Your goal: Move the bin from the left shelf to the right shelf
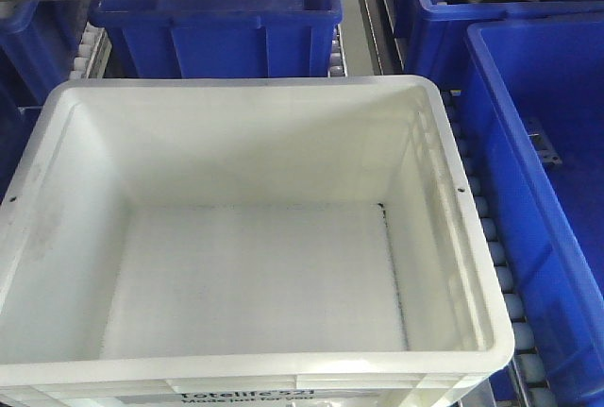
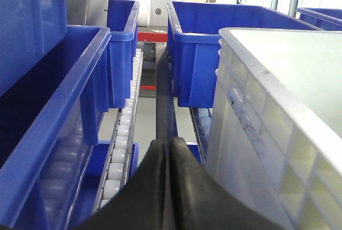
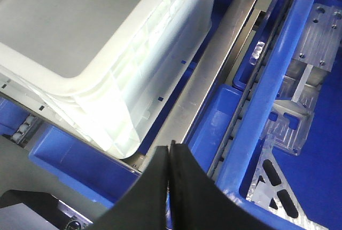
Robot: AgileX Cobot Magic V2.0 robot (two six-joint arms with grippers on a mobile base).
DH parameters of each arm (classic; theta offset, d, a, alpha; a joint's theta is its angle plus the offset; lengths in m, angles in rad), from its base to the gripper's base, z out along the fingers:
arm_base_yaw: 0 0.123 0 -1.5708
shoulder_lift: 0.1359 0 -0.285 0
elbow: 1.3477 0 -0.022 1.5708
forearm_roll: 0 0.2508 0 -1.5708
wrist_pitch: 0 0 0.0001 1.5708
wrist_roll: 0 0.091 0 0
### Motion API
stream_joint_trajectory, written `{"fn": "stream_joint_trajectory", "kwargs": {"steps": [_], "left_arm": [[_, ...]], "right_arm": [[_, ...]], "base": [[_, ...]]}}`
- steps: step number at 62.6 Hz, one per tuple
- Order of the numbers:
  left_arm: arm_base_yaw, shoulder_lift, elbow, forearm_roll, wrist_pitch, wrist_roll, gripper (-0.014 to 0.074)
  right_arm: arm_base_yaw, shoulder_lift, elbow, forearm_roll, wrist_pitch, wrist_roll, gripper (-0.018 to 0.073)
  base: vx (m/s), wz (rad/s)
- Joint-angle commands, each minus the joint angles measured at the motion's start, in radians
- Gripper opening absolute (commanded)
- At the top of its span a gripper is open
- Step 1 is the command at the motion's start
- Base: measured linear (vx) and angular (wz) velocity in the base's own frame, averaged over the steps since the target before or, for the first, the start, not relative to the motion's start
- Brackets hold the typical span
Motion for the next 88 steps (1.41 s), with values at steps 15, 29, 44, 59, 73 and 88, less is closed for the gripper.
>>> {"fn": "stream_joint_trajectory", "kwargs": {"steps": [15, 29, 44, 59, 73, 88], "left_arm": [[0.000, -0.010, -0.022, -0.010, -0.078, -0.008, 0.0003], [0.001, -0.010, -0.022, -0.010, -0.077, -0.008, 0.0003], [0.001, -0.010, -0.022, -0.010, -0.076, -0.008, 0.0003], [0.001, -0.010, -0.022, -0.010, -0.076, -0.008, 0.0003], [0.001, -0.010, -0.022, -0.010, -0.076, -0.008, 0.0003], [0.001, -0.010, -0.022, -0.010, -0.075, -0.008, 0.0003]], "right_arm": [[0.001, 0.011, -0.024, -0.012, -0.061, -0.007, -0.0009], [-0.133, -0.068, 0.168, -0.038, -0.365, -0.007, -0.0009], [-0.361, -0.238, 0.485, -0.030, -0.801, -0.006, -0.0009], [-0.563, -0.312, 0.664, -0.004, -1.044, 0.018, -0.0009], [-0.606, -0.389, 0.789, -0.004, -1.206, 0.046, -0.0009], [-0.606, -0.389, 0.789, -0.004, -1.208, 0.046, -0.0009]], "base": [[0.00, 0.00], [0.00, 0.00], [0.00, 0.00], [0.00, 0.00], [0.00, 0.00], [0.00, 0.00]]}}
